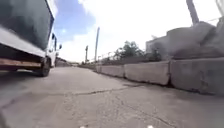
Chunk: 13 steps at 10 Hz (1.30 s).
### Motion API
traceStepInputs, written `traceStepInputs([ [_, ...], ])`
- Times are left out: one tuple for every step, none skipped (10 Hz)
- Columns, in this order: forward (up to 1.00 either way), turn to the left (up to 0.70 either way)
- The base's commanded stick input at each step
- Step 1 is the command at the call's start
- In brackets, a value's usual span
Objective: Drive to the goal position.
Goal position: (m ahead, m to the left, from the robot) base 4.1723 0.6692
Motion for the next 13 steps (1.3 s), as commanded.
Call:
traceStepInputs([
  [0.7,0.0],
  [0.7,0.0],
  [0.7,0.0],
  [0.7,0.0],
  [0.7,0.0],
  [0.7,0.0],
  [0.7,0.0],
  [0.7,0.0],
  [0.7,0.0],
  [0.7,0.0],
  [0.7,0.0],
  [0.7,0.0],
  [0.7,0.0],
])
